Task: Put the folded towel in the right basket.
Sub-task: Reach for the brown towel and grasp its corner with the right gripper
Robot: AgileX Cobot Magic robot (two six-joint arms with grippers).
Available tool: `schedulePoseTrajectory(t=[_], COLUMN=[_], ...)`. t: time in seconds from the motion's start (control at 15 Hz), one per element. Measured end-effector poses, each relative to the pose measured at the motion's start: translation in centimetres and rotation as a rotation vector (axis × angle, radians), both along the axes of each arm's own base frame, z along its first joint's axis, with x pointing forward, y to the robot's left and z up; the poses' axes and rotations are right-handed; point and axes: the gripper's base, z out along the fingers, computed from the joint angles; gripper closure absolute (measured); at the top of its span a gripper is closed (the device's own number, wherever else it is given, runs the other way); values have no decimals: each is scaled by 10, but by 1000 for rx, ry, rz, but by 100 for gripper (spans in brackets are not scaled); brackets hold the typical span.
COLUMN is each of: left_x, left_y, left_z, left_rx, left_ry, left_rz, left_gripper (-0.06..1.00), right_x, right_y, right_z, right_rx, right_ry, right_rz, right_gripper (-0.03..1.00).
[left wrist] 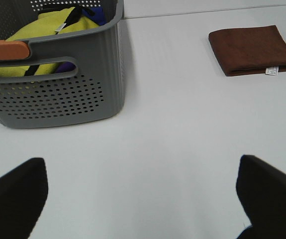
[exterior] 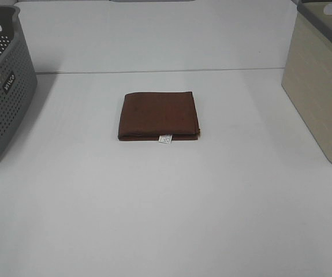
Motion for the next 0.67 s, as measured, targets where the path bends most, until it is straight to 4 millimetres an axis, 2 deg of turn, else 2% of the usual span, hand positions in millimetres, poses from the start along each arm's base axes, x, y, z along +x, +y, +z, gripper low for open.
schedulePoseTrajectory(t=[0.67], left_x=[0], left_y=[0], left_z=[0], left_rx=[0], left_ry=[0], left_rz=[0], left_gripper=[-3], right_x=[0], right_y=[0], right_z=[0], right_rx=[0], right_ry=[0], right_rz=[0], right_gripper=[30])
